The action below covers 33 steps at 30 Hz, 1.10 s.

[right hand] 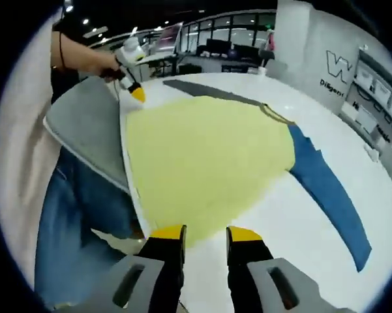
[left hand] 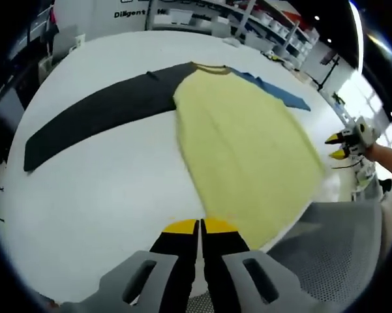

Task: Fold the garment on the visible template until the final outline fits inside the template.

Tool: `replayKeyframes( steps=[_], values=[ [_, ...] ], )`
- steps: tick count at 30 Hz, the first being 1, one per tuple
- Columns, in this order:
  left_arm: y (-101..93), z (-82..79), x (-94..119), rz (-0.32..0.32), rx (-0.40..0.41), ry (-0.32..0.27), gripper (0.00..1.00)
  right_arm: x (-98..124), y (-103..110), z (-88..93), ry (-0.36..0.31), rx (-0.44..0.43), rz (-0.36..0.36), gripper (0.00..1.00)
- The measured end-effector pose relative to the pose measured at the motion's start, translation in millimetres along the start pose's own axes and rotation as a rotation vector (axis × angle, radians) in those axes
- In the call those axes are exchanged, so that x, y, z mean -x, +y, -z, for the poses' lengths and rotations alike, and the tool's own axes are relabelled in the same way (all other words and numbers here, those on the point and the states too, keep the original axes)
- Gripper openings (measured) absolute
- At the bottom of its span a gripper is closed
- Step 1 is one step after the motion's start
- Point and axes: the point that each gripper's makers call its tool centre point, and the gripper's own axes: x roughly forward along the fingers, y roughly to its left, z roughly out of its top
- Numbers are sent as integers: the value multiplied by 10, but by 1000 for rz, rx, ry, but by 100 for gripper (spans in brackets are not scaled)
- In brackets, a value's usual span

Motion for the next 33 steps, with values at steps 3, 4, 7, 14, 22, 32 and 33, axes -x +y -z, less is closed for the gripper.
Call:
replayKeyframes(
  steps=[3,4,7,14,22,32,33],
  values=[
    [-35,-165,-74,11,-9,-20,5,-94,-263,-14,-10,-45,30,16],
    [-42,-214,-103,16,-14,-27,7,-138,-391,-36,-17,-59,53,16],
    [-76,-385,-198,25,-40,-46,10,-229,-651,-108,-42,-108,97,17],
    [157,-832,-396,-29,-83,-92,22,-481,-1331,-257,-73,-218,200,20],
    [759,-1328,-528,-177,-118,-112,37,-849,-1681,-374,-63,-290,223,20],
    [1427,-1410,-626,-306,-74,-25,57,-903,-1809,-264,-44,-183,222,34],
    [1455,-1397,-626,-313,-73,-19,58,-876,-1823,-221,-57,-234,206,33]
  ],
)
